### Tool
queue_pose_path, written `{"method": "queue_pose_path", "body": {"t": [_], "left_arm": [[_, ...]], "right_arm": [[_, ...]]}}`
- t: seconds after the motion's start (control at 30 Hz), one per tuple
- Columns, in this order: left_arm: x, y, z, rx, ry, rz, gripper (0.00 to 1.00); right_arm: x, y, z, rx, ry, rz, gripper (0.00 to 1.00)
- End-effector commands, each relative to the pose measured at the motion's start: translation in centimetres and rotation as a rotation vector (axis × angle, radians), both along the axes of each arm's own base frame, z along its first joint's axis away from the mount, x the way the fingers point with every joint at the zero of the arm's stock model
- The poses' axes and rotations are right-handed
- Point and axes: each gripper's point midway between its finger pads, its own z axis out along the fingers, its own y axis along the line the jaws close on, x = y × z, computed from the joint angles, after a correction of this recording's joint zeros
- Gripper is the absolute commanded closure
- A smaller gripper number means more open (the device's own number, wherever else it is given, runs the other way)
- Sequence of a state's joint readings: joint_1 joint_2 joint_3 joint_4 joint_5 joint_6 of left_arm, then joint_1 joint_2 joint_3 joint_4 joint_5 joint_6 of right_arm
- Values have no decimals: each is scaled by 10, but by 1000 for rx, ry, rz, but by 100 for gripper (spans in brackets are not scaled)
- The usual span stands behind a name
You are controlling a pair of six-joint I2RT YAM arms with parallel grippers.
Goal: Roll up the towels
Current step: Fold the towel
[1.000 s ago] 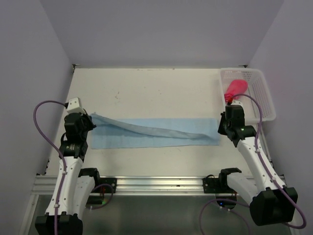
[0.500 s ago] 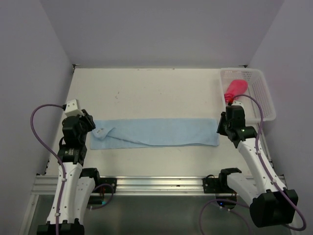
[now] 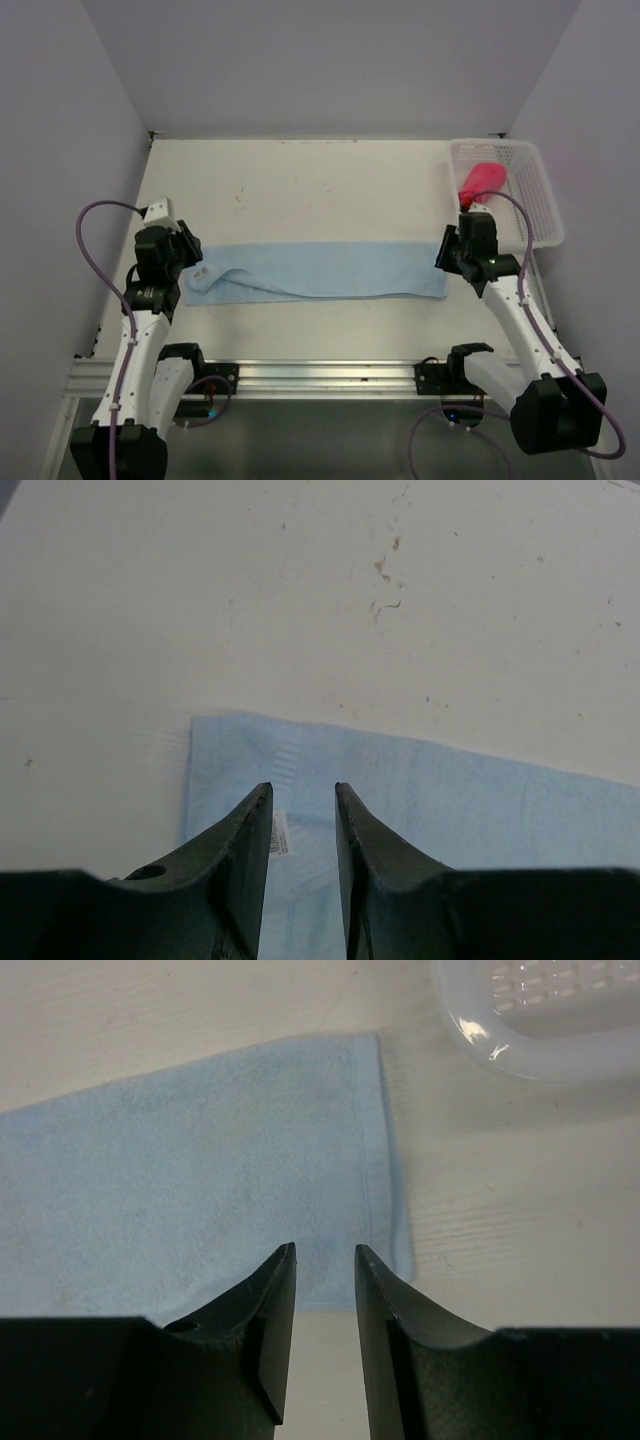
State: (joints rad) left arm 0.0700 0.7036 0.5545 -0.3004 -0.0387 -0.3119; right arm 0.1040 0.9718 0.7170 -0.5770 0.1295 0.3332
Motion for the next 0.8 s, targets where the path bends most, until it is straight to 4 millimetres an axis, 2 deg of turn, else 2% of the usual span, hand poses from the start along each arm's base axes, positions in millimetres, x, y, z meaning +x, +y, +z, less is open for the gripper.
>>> {"method": "queue_pose_path", "body": {"t": [0.0, 0.27, 0.4, 0.57, 0.77], "left_arm": [[17, -11, 27, -54, -73, -51, 65], [39, -25, 5, -91, 24, -140, 65], [42, -21, -7, -79, 57, -123, 65], [44, -11, -10, -51, 78, -76, 64], [46, -8, -20, -43, 114, -61, 64]], "right_arm": [[19, 8, 7, 46, -52, 5, 66], [31, -6, -24, -25, 50, -57, 52], [34, -10, -40, -36, 85, -98, 46], [31, -24, -56, -84, 126, -156, 38], [32, -19, -80, -15, 179, -139, 37]]}}
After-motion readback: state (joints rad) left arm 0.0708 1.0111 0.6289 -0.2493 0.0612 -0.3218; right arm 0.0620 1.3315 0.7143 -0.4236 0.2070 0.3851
